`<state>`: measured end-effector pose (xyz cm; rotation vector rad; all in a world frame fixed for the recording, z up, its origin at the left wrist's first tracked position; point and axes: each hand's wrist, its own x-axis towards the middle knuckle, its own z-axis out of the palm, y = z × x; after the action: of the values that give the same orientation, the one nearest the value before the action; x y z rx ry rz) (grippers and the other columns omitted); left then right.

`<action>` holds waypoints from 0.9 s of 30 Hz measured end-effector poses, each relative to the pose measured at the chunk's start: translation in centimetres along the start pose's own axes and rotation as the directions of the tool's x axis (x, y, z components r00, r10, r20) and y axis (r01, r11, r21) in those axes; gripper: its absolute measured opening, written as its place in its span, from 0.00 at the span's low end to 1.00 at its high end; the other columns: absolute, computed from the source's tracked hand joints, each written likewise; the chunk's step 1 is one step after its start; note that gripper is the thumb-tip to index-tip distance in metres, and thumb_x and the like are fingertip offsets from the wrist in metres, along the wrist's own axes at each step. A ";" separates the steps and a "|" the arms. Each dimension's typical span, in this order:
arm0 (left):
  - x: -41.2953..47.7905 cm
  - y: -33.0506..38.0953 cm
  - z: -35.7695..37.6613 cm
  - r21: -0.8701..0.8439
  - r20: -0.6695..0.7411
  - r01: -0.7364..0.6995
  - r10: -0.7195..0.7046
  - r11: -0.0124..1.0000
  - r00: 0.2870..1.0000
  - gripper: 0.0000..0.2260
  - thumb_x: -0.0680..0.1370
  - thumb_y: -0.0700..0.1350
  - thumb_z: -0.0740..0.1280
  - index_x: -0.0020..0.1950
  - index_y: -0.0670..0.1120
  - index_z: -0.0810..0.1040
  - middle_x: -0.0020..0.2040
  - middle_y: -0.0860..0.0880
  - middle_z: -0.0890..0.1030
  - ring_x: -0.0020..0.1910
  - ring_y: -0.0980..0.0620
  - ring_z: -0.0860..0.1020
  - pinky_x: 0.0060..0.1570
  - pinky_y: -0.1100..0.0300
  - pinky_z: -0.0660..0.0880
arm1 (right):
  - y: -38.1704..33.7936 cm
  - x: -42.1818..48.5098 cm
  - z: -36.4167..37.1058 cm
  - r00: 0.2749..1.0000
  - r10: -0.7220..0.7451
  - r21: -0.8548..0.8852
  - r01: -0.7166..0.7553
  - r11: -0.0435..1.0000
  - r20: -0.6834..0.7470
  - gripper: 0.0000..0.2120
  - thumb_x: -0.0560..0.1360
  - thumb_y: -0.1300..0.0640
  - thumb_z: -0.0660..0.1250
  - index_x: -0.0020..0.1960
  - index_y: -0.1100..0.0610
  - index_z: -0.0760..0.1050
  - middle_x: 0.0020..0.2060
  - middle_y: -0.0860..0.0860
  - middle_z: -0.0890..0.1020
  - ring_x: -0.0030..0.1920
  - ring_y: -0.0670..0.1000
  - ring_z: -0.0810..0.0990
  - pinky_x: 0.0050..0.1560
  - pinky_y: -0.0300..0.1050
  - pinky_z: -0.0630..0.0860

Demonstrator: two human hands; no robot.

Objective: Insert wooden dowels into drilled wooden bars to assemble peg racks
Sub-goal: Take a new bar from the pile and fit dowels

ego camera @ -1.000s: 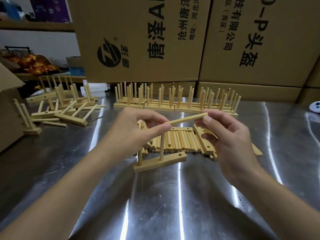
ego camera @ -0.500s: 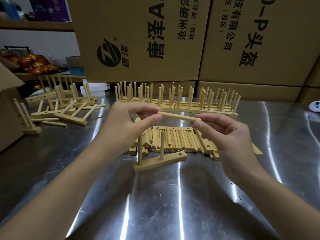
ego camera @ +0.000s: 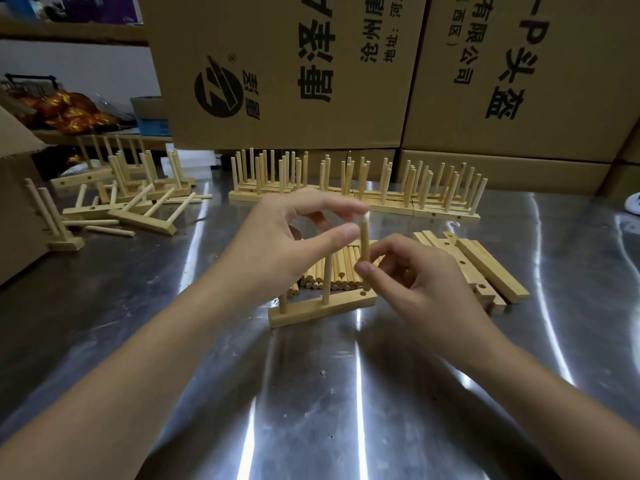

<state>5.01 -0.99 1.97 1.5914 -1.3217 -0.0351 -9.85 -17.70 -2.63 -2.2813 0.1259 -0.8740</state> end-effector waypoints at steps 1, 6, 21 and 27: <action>0.1 0.0 -0.4 0.017 -0.002 0.010 -0.010 1.000 1.000 0.14 0.78 0.57 0.75 0.64 0.64 0.83 0.57 0.61 0.83 0.52 0.58 0.82 0.47 0.62 0.77 | 0.4 0.1 -0.1 0.999 0.035 0.015 -0.035 0.999 -0.006 0.05 0.81 0.47 0.70 0.52 0.48 0.81 0.38 0.45 0.84 0.40 0.48 0.83 0.41 0.46 0.80; 0.4 -0.8 -3.5 0.229 0.121 0.143 -0.174 0.963 0.977 0.29 0.64 0.74 0.75 0.63 0.69 0.76 0.57 0.68 0.79 0.43 0.61 0.80 0.45 0.62 0.75 | 3.0 0.2 -0.8 0.983 0.181 0.035 -0.183 0.983 0.042 0.04 0.84 0.56 0.68 0.54 0.50 0.82 0.43 0.44 0.88 0.48 0.44 0.87 0.54 0.49 0.84; 0.0 -4.1 -4.1 0.366 0.393 0.322 -0.458 0.873 0.797 0.17 0.69 0.57 0.84 0.53 0.57 0.85 0.49 0.61 0.85 0.43 0.65 0.81 0.40 0.73 0.73 | 2.4 0.4 -1.4 0.972 0.144 -0.224 -0.101 0.969 0.186 0.09 0.83 0.48 0.67 0.52 0.51 0.83 0.41 0.43 0.85 0.45 0.43 0.82 0.47 0.43 0.79; 0.1 -5.2 -3.4 0.363 0.373 0.323 -0.454 0.874 0.809 0.08 0.74 0.45 0.82 0.50 0.54 0.88 0.49 0.63 0.85 0.46 0.66 0.81 0.42 0.76 0.72 | 2.0 0.8 -1.6 0.956 0.104 -0.344 -0.003 0.939 0.276 0.07 0.84 0.47 0.66 0.52 0.49 0.81 0.41 0.40 0.84 0.43 0.42 0.81 0.44 0.40 0.78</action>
<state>10.74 0.49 0.06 2.1830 -1.3542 -0.5228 -9.94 -20.41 -2.57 -2.6893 0.2215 -0.5069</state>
